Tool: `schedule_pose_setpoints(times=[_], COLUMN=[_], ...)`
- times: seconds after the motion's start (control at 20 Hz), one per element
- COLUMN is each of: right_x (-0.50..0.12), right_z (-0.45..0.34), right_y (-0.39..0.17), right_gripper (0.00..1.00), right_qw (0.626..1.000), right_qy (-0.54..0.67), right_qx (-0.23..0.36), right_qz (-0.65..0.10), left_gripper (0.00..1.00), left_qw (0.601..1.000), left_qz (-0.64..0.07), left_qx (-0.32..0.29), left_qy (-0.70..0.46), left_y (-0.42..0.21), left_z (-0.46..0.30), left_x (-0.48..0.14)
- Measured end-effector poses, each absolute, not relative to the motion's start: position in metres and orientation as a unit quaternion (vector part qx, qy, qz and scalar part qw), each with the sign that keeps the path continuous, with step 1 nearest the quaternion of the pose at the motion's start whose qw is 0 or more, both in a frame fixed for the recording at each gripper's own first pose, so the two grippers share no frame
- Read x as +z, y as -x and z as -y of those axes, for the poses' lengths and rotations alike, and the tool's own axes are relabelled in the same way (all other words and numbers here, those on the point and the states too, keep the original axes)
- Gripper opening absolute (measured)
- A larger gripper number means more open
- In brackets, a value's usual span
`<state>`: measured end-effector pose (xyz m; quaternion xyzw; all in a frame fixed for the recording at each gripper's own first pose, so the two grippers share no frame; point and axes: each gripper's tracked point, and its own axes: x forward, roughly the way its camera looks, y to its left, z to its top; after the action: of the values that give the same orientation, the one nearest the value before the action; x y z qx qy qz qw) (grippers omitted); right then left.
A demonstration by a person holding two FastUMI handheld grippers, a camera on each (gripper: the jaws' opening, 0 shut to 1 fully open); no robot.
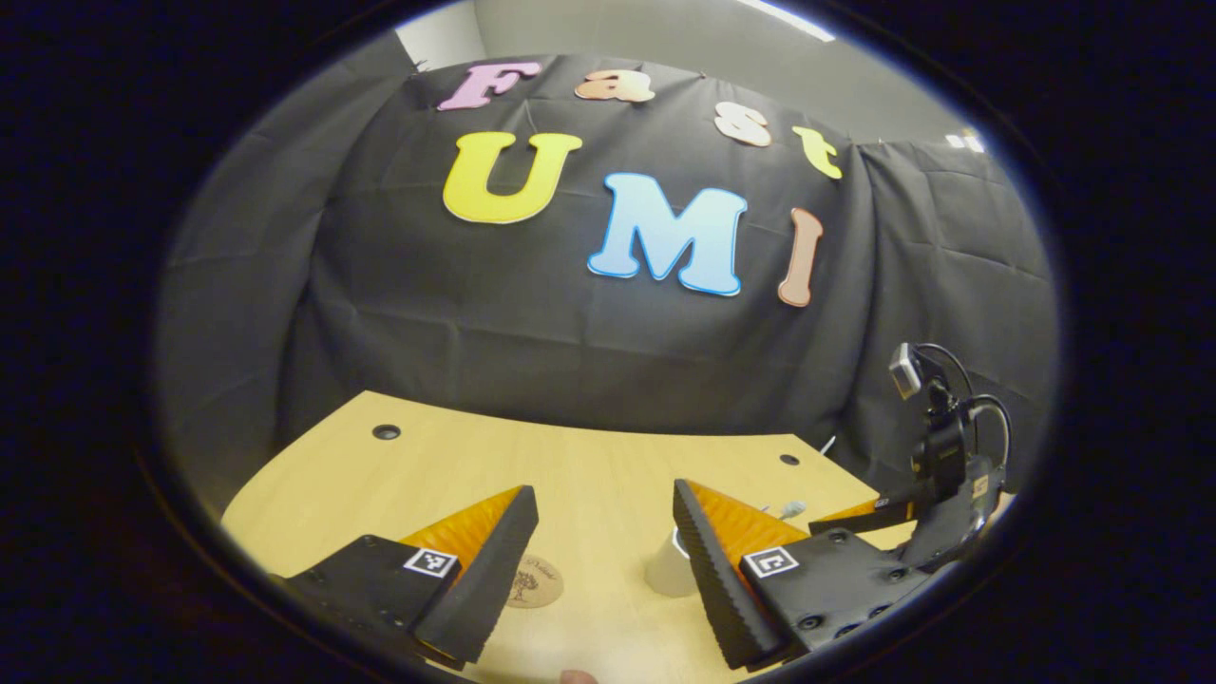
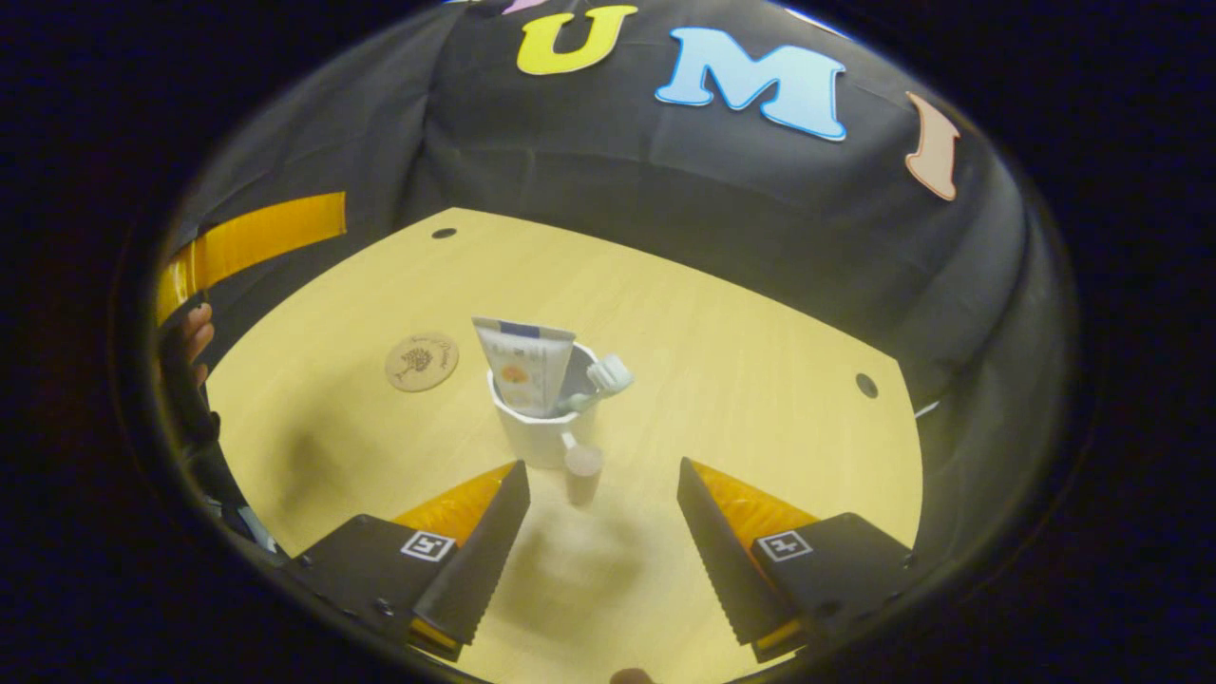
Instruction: Put the toothbrush and toothpaste on the desktop into the cup, then pick up the cup and place it on the coaster on the desktop.
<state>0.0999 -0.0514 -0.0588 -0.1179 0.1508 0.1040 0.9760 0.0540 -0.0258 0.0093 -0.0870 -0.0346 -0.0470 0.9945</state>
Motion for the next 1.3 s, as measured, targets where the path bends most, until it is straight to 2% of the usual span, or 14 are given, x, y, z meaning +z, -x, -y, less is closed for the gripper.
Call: schedule_pose_setpoints(times=[0.4,0.55,0.65,0.7,0.75,0.85,0.9,0.95,1.0,1.1,1.2,1.25,1.3], right_x=[-0.078,-0.082,-0.083,-0.083,-0.086,-0.089,-0.093,-0.095,-0.098,-0.101,-0.099,-0.101,-0.100], right_z=[0.032,0.028,0.024,0.025,0.022,0.019,0.020,0.020,0.022,0.023,0.022,0.022,0.020], right_y=[-0.131,-0.139,-0.145,-0.148,-0.151,-0.155,-0.156,-0.158,-0.159,-0.159,-0.164,-0.165,-0.165], right_gripper=[1.00,0.94,0.94,0.92,0.79,0.80,0.75,0.73,0.71,0.69,0.51,0.46,0.46], right_qw=[0.945,0.936,0.931,0.928,0.924,0.914,0.909,0.904,0.897,0.882,0.873,0.866,0.862], right_qy=[0.200,0.217,0.228,0.236,0.241,0.253,0.259,0.265,0.274,0.290,0.297,0.301,0.302], right_qx=[0.160,0.170,0.177,0.176,0.180,0.186,0.188,0.188,0.187,0.192,0.194,0.196,0.203], right_qz=[-0.205,-0.219,-0.224,-0.228,-0.237,-0.255,-0.268,-0.278,-0.292,-0.319,-0.335,-0.347,-0.354], left_gripper=[0.93,0.93,0.93,0.93,0.93,0.93,0.93,0.93,0.88,0.88,0.88,0.88,0.88], left_qw=[0.994,0.992,0.991,0.990,0.990,0.989,0.988,0.988,0.988,0.987,0.986,0.985,0.985], left_qz=[0.023,0.017,0.013,0.010,0.007,0.005,0.006,0.007,0.008,0.010,0.013,0.014,0.014], left_qx=[-0.004,0.006,0.012,0.017,0.021,0.030,0.034,0.038,0.041,0.047,0.052,0.056,0.058], left_qy=[0.111,0.122,0.132,0.137,0.141,0.146,0.148,0.148,0.149,0.154,0.159,0.161,0.164], left_y=[-0.044,-0.040,-0.037,-0.037,-0.036,-0.031,-0.030,-0.029,-0.027,-0.026,-0.024,-0.022,-0.022], left_z=[0.000,-0.006,-0.011,-0.014,-0.017,-0.024,-0.027,-0.031,-0.034,-0.039,-0.043,-0.045,-0.047], left_x=[0.003,-0.004,-0.010,-0.013,-0.016,-0.020,-0.020,-0.021,-0.021,-0.020,-0.020,-0.021,-0.021])
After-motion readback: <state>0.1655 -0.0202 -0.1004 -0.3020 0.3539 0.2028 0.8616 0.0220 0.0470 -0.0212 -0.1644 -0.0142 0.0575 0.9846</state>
